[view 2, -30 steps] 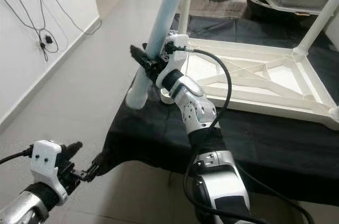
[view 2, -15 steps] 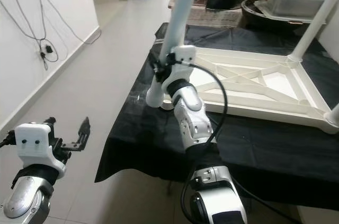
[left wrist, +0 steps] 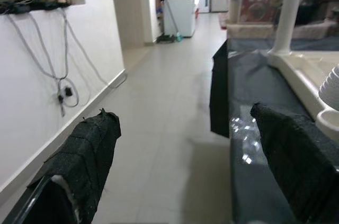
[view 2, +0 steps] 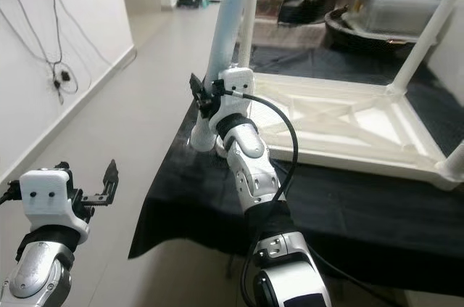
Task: Building children table
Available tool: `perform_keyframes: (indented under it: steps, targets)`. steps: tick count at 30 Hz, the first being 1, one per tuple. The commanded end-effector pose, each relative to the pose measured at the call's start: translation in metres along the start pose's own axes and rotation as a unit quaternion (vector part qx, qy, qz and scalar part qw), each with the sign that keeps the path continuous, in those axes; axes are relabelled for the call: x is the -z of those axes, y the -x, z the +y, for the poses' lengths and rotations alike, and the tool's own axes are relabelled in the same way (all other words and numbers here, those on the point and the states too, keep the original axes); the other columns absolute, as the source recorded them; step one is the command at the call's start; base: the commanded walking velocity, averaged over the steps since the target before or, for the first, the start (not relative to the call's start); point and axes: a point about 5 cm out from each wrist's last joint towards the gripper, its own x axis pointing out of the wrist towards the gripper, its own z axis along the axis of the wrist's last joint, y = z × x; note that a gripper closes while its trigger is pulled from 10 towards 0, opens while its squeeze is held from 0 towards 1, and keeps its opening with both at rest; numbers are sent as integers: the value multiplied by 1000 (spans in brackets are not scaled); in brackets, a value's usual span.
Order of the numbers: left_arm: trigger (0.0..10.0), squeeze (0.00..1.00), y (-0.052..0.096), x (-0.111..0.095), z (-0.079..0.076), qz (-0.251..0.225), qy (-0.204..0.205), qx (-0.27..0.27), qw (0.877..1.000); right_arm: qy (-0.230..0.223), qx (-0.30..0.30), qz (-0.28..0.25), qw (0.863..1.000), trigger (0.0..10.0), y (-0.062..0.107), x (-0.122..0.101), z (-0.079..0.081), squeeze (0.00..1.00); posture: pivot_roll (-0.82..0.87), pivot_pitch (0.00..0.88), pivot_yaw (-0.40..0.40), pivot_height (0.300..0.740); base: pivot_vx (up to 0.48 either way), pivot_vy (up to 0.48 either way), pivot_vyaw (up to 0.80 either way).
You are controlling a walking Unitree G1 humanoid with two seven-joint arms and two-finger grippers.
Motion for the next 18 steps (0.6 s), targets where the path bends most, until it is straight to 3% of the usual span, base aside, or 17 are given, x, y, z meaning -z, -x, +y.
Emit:
perform_keyframes:
  steps: [1, 10, 18]
  targets:
    - [10000, 0, -1, 4, -1, 5, -6, -3, 1000, 1, 1, -10, 1000, 10000, -1, -3, 1, 0, 123, 51, -30, 740, 356, 0, 0]
    - [10000, 0, -1, 4, -2, 3, -1, -6, 1000, 0, -5, -12, 1000, 10000, -2, -5, 4, 0, 122, 58, -32, 740, 352, 0, 0]
    - [10000, 0, -3, 4, -2, 2, 4, -16, 1000, -1, -7, -16, 1000, 10000, -4, -6, 4, 0, 122, 65, -37, 740, 0, 0, 0]
